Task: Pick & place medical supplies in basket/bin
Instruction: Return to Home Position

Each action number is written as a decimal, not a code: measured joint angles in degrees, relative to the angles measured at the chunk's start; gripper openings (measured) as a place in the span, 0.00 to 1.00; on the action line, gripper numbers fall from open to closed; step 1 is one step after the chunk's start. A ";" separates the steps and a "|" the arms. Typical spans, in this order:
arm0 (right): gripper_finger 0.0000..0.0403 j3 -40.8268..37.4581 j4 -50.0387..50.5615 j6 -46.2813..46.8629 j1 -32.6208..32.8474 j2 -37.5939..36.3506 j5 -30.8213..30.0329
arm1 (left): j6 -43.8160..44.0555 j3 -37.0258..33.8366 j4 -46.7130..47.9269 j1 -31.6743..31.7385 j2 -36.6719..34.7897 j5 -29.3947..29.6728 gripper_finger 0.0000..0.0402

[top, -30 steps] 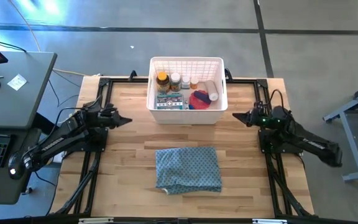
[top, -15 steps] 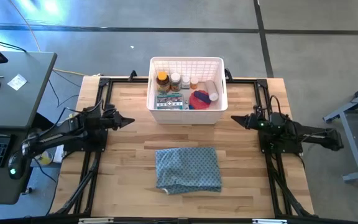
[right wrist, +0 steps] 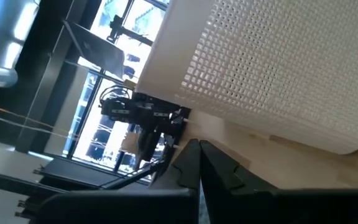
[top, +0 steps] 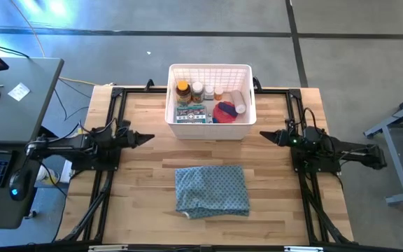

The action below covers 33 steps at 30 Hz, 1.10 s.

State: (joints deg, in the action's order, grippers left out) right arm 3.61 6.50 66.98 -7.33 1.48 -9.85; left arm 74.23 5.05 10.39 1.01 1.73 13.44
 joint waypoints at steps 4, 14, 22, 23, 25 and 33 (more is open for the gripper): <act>0.00 -0.04 -0.24 -3.58 0.00 0.00 -0.07 | -9.76 -0.99 -2.85 -0.26 0.11 1.03 0.06; 0.01 -0.04 0.52 -35.42 0.00 0.04 4.74 | -39.57 0.11 2.04 0.05 6.71 -0.57 0.14; 0.01 -0.06 0.29 -44.52 -0.02 0.35 5.86 | -38.05 -0.08 0.40 0.05 11.28 -1.34 0.05; 0.01 -0.12 -0.07 -44.56 -0.02 0.35 5.86 | -38.60 -0.15 -0.43 0.05 11.24 -1.35 0.05; 0.02 -0.17 -0.42 -44.55 -0.02 0.35 5.81 | -39.68 -0.15 -2.35 0.05 11.18 -1.23 0.05; 0.01 -0.17 -0.16 -46.82 -0.02 0.35 5.79 | -34.24 -0.13 -1.27 0.07 11.15 1.31 0.26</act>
State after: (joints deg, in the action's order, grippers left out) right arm 3.44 6.34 20.16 -7.35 1.83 -4.05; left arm 39.99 4.93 9.12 1.08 12.88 14.75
